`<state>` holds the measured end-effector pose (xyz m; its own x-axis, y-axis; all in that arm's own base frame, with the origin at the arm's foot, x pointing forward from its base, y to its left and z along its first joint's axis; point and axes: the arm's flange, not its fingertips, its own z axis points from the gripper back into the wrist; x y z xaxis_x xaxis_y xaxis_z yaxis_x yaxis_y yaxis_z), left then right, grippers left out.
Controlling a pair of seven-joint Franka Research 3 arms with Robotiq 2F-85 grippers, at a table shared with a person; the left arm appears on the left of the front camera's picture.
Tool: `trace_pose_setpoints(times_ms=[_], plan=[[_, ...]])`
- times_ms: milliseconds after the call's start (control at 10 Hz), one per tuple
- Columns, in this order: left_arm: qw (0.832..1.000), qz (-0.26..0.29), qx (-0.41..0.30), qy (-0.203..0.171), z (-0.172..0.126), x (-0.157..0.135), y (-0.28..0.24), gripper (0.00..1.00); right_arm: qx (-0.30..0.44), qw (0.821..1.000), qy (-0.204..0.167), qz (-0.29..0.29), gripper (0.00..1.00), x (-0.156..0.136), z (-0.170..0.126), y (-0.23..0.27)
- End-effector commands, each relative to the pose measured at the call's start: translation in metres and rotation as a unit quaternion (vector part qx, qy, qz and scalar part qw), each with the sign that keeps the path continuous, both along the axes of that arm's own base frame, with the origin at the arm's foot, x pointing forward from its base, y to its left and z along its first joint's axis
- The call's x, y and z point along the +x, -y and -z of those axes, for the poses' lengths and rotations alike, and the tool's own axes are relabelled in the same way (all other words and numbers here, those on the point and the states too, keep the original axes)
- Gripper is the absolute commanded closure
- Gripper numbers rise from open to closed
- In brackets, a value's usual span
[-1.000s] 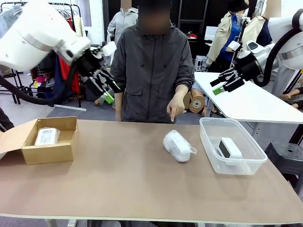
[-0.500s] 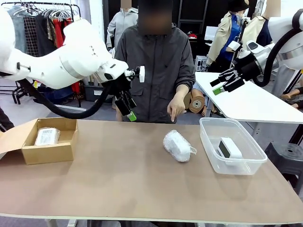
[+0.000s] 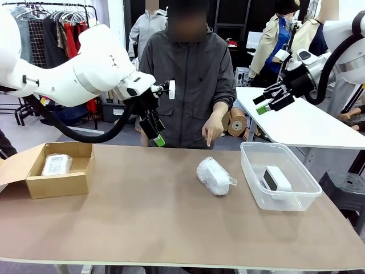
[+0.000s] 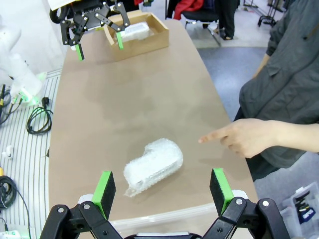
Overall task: Separate and place wrapped and unwrapped clocks.
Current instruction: Pick up the Digital clock indicated by the person.
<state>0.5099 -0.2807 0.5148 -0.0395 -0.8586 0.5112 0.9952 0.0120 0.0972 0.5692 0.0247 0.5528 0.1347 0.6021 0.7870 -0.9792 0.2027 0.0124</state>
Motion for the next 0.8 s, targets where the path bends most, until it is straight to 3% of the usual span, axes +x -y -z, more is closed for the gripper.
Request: trace_pose_setpoints(times_ms=[0, 100, 300, 500, 600, 700], plan=[[1.0, 0.0, 0.0, -0.002, 0.0, 0.0, -0.001, 0.0, 0.0, 1.0, 0.002, -0.002, 0.0, 0.0, -0.001, 0.0], [0.996, -0.063, 0.06, -0.031, 0.002, 0.007, 0.009, 0.0, 0.0, 1.0, 0.002, -0.002, 0.0, 0.0, -0.001, 0.0], [0.972, -0.173, 0.155, -0.03, 0.004, 0.012, 0.046, 0.0, 0.0, 1.0, 0.002, -0.002, 0.0, 0.0, -0.001, 0.0], [0.931, -0.31, 0.19, 0.024, 0.0, 0.015, 0.084, 0.0, 0.0, 1.0, 0.002, -0.002, 0.0, 0.0, -0.001, 0.0], [0.922, -0.338, 0.187, 0.018, 0.0, 0.016, 0.098, 0.0, 0.0, 1.0, 0.002, -0.002, 0.0, 0.0, -0.001, 0.0], [0.901, -0.401, 0.164, 0.028, 0.003, 0.021, 0.11, 0.0, 0.0, 1.0, 0.002, -0.002, 0.0, 0.0, -0.001, 0.0]])
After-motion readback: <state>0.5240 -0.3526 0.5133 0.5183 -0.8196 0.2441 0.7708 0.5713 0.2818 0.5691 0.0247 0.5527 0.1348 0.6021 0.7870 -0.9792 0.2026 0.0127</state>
